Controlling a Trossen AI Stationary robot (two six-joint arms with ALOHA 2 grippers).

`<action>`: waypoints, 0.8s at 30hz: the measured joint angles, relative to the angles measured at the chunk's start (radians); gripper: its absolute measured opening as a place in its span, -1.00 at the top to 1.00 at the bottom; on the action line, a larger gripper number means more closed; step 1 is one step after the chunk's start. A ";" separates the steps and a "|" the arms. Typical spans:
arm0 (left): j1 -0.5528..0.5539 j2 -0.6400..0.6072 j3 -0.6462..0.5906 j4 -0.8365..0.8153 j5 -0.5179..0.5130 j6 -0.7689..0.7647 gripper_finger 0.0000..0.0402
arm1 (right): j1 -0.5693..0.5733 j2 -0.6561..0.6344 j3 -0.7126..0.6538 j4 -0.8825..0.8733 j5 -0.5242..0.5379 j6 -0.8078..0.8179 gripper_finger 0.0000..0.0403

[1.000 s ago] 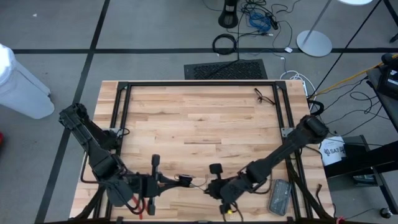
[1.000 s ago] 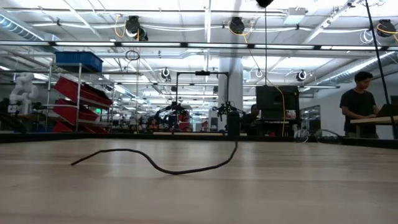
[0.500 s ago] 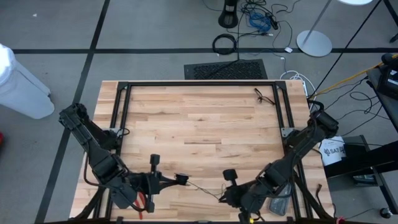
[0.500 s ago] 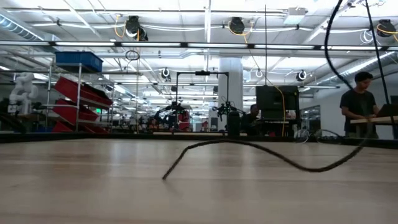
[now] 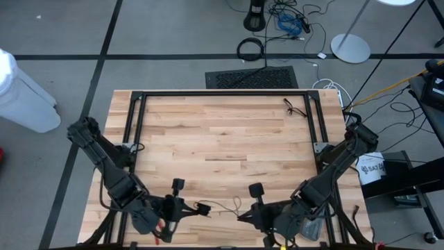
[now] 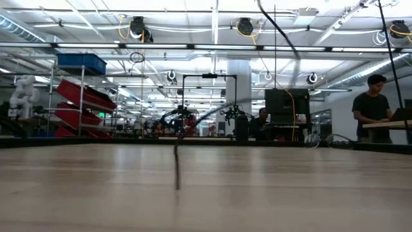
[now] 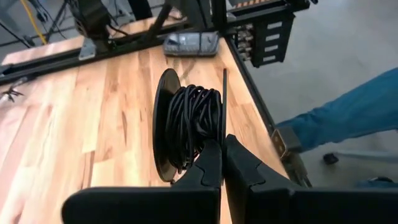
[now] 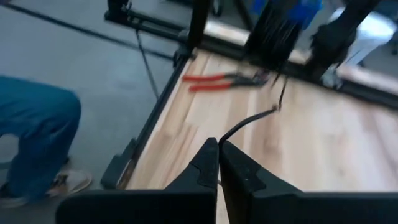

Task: Coil cords
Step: Coil the black wire onto the black spool

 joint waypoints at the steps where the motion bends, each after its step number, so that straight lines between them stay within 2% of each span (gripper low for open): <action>1: 0.006 0.006 0.000 0.000 0.007 -0.001 0.99 | 0.003 0.000 0.012 0.003 0.012 -0.015 1.00; 13: 0.071 0.072 0.000 0.000 0.015 -0.051 0.99 | 0.028 0.000 0.088 0.001 0.017 -0.151 1.00; 20: 0.070 0.093 -0.002 0.001 0.093 -0.057 0.99 | 0.031 0.001 0.110 0.006 0.044 -0.195 1.00; 24: 0.071 0.092 -0.002 0.015 0.095 -0.051 0.99 | 0.032 0.001 0.110 0.006 0.069 -0.194 1.00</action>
